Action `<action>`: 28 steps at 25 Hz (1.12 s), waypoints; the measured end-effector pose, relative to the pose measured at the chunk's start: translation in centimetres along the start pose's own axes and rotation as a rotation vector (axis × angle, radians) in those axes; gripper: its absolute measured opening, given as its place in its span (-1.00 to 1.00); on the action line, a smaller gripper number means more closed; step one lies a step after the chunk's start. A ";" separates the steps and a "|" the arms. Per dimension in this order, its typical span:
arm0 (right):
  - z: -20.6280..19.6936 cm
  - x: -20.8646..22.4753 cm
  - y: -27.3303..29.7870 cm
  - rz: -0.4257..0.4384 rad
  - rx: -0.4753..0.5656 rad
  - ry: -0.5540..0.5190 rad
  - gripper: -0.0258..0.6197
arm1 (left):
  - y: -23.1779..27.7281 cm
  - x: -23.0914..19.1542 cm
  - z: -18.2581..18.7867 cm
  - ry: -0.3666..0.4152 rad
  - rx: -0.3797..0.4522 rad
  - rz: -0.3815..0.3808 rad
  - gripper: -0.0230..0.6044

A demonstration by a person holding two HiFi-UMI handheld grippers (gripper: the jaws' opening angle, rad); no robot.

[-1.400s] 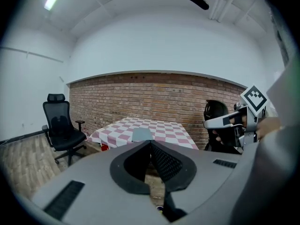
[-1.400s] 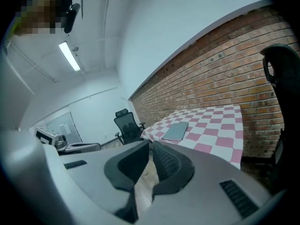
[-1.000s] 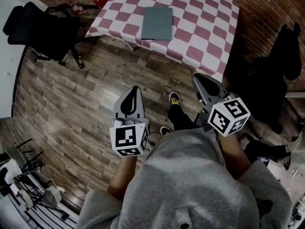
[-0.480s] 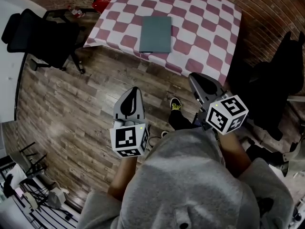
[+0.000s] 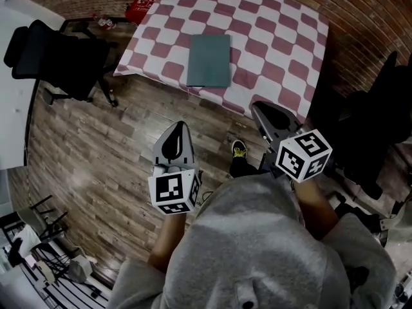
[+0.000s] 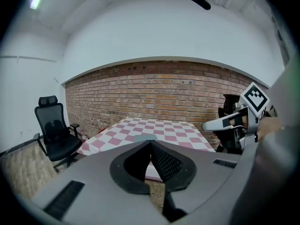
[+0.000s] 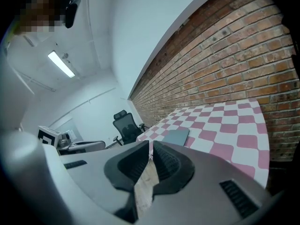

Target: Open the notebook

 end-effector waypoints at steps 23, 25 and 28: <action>2.5 4.0 2.5 0.054 0.003 -0.001 -0.78 | 3.2 0.9 2.2 0.009 0.029 0.066 -0.89; 2.4 4.1 2.4 0.058 0.001 0.001 -0.78 | 3.1 0.9 2.2 0.011 0.028 0.072 -0.89; 2.3 4.3 2.5 0.067 0.000 0.013 -0.78 | 2.8 1.1 2.3 0.017 0.029 0.081 -0.89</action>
Point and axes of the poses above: the fingertips, and each gripper's own axes: y forward along the fingers, x to its right, z out of its top, the point moved 8 cm from there along -y, backward along the fingers, and after that the axes turned 3 degrees about x, right-handed, at the moved point
